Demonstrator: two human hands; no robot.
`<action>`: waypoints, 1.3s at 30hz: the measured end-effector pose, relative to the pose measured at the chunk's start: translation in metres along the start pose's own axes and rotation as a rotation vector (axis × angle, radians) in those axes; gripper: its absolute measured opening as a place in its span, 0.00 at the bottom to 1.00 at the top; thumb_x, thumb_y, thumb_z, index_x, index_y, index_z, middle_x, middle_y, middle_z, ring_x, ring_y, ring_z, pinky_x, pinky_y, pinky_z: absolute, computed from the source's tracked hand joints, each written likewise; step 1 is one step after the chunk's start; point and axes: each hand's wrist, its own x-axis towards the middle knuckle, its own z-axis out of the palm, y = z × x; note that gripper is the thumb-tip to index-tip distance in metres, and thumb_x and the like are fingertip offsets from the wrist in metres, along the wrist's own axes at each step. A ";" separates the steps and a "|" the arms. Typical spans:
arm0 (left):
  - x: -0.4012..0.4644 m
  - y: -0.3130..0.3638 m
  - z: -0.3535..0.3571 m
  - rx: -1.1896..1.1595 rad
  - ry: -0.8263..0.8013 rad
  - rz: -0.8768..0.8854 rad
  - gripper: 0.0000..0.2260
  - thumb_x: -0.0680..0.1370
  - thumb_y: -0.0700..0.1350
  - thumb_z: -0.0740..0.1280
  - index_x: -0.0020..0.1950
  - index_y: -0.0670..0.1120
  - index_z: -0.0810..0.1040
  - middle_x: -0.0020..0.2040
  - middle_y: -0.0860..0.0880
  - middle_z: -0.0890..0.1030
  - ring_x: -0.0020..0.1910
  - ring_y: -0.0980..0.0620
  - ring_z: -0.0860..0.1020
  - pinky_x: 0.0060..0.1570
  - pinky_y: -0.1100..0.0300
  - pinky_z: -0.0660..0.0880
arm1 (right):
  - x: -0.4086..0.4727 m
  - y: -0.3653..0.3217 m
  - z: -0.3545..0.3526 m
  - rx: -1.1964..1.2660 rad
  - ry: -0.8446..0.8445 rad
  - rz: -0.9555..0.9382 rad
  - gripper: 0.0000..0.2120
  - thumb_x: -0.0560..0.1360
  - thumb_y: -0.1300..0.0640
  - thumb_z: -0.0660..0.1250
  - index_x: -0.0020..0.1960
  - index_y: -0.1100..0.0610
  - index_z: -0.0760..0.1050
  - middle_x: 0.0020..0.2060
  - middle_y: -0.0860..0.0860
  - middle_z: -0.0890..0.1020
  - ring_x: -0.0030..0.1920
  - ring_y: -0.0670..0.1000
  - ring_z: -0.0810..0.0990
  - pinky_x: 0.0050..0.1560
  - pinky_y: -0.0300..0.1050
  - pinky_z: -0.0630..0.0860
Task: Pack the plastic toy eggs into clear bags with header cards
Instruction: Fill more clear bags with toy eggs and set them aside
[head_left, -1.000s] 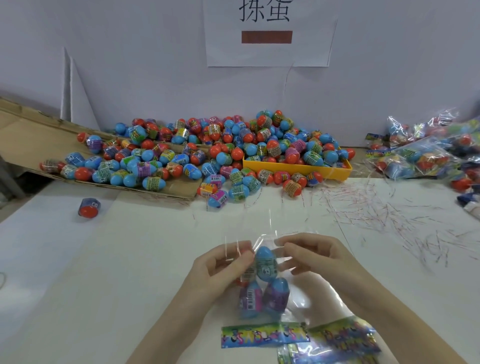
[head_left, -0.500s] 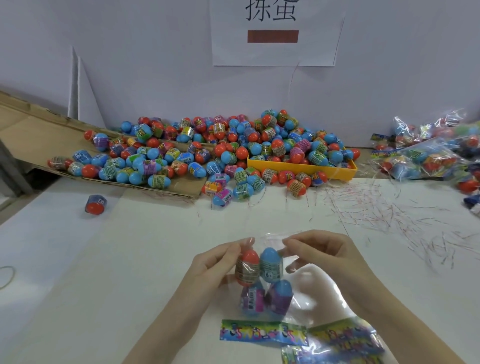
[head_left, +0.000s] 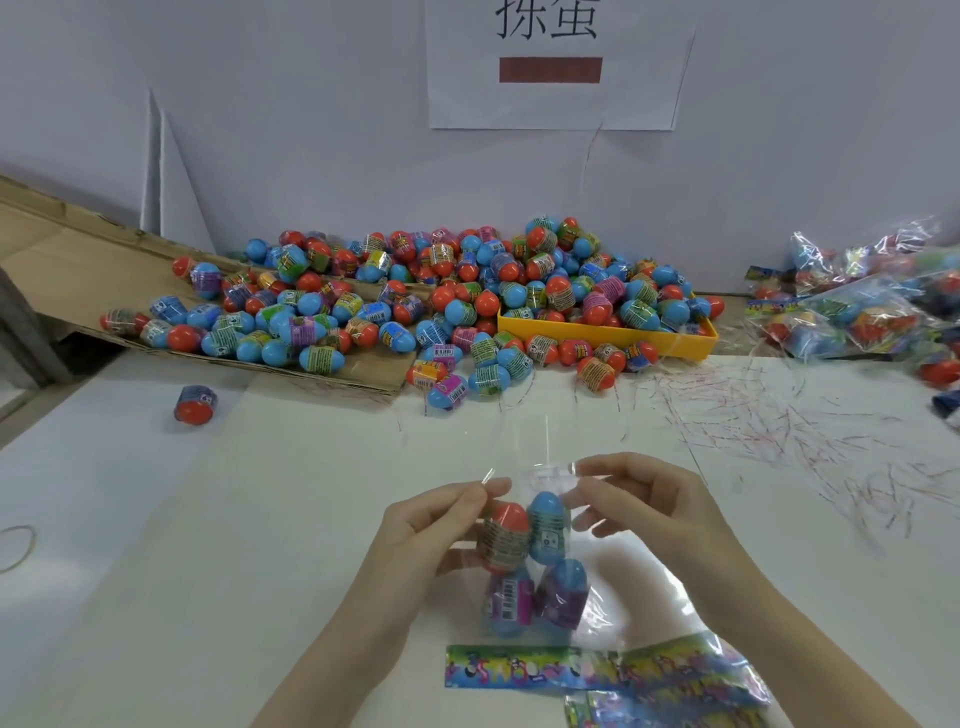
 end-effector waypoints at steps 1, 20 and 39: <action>0.000 0.000 0.001 0.003 -0.003 0.000 0.13 0.68 0.51 0.64 0.46 0.50 0.85 0.42 0.49 0.85 0.38 0.58 0.81 0.34 0.67 0.76 | 0.000 -0.001 0.001 -0.016 -0.017 0.004 0.17 0.58 0.47 0.71 0.44 0.53 0.80 0.35 0.52 0.84 0.32 0.47 0.81 0.36 0.35 0.76; 0.004 0.011 -0.021 0.041 -0.044 0.002 0.09 0.60 0.48 0.70 0.38 0.50 0.86 0.42 0.47 0.85 0.39 0.54 0.83 0.37 0.65 0.79 | 0.005 -0.008 -0.016 0.082 -0.088 0.071 0.09 0.59 0.60 0.71 0.38 0.59 0.84 0.33 0.61 0.83 0.32 0.49 0.81 0.34 0.36 0.77; 0.014 0.020 -0.037 0.211 -0.157 0.151 0.11 0.61 0.41 0.73 0.38 0.56 0.85 0.33 0.45 0.84 0.32 0.54 0.83 0.31 0.67 0.76 | 0.014 0.000 -0.024 0.088 -0.164 0.102 0.07 0.63 0.69 0.71 0.33 0.59 0.83 0.32 0.59 0.83 0.33 0.53 0.83 0.32 0.39 0.78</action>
